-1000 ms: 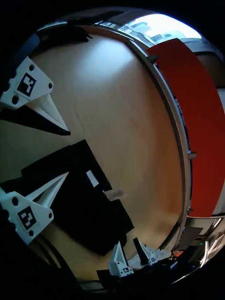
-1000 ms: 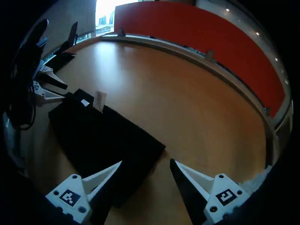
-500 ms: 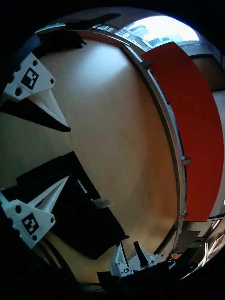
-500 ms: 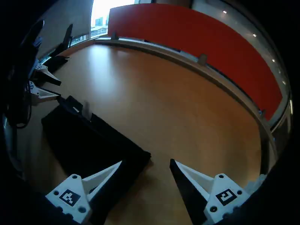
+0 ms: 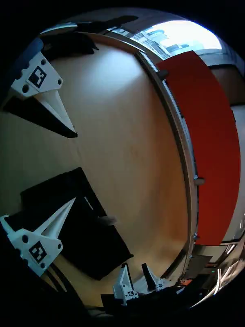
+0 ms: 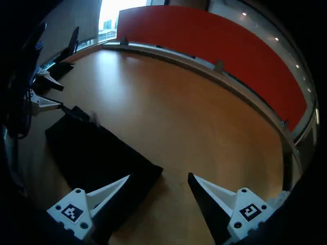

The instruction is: Fold towel

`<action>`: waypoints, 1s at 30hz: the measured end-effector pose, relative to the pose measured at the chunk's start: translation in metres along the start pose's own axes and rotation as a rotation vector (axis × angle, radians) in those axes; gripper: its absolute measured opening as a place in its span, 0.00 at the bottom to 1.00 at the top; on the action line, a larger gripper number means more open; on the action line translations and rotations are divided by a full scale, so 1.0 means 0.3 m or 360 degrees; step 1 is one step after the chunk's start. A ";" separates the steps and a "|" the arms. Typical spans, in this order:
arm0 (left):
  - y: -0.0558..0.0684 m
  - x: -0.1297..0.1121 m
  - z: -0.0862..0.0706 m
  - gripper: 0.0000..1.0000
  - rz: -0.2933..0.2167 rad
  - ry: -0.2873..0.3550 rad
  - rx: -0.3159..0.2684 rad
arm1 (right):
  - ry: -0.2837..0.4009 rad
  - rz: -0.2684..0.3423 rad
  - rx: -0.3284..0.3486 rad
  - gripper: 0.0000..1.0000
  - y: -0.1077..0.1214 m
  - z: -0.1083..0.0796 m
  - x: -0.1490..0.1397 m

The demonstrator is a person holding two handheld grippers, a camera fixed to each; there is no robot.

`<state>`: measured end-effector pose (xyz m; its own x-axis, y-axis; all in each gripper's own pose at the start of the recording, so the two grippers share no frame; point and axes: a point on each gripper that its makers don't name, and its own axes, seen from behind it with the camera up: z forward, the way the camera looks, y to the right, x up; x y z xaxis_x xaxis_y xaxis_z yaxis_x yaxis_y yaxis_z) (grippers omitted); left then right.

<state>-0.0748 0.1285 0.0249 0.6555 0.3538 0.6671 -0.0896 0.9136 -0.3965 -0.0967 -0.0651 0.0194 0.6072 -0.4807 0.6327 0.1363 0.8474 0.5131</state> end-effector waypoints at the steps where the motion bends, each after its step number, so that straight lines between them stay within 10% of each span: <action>1: 0.001 0.002 -0.004 0.97 0.0002 0.0003 -0.0001 | 0.0001 0.0000 0.0001 1.00 -0.001 0.000 0.000; 30: 0.064 -0.128 -0.064 0.97 -0.0095 -0.0038 -0.0009 | -0.0004 0.0070 0.0043 1.00 -0.104 -0.112 -0.128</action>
<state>-0.0871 0.1287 -0.0205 0.6414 0.3037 0.7046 -0.0466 0.9320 -0.3594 -0.0980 -0.0655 -0.0404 0.6100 -0.4437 0.6565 0.0884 0.8615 0.5001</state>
